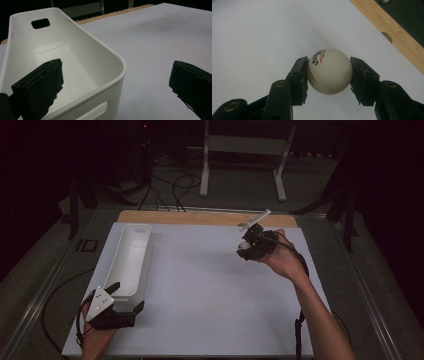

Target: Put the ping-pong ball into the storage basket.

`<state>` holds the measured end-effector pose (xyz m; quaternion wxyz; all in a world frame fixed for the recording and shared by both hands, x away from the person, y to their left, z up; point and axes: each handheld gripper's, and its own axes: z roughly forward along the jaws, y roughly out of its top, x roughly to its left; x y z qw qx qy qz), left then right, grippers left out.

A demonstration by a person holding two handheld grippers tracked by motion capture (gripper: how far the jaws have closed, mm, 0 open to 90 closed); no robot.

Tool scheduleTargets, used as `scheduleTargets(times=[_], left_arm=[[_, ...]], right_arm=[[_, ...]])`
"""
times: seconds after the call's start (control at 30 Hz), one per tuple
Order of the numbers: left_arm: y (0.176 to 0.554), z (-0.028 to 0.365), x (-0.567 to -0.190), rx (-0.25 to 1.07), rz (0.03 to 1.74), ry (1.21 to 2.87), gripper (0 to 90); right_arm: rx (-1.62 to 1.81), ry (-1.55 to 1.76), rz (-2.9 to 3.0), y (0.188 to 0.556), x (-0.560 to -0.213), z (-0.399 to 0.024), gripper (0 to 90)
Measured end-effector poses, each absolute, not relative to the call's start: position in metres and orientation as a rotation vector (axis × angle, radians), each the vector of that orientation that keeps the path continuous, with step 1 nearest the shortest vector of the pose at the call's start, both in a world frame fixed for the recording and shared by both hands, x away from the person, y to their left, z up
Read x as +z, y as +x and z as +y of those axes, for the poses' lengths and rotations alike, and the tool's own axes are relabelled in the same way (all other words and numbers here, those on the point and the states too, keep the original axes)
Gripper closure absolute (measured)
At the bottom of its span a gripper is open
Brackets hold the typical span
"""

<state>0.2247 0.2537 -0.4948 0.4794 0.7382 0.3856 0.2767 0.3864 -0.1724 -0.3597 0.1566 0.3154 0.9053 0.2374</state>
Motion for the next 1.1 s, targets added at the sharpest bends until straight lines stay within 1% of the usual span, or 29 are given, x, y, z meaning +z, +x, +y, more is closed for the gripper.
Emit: scheduleTargets(times=[0.53,1.1], left_arm=[[0.225,0.254,-0.495,0.674,0.94,1.802,0.0],[0.224,0.254,-0.495,0.674,0.94,1.803,0.0]], right_arm=[[0.694,0.879,2.599,0.386,-0.354,-0.164,50.6],[0.725,0.844,2.615,0.386,-0.35,-0.146,50.6]])
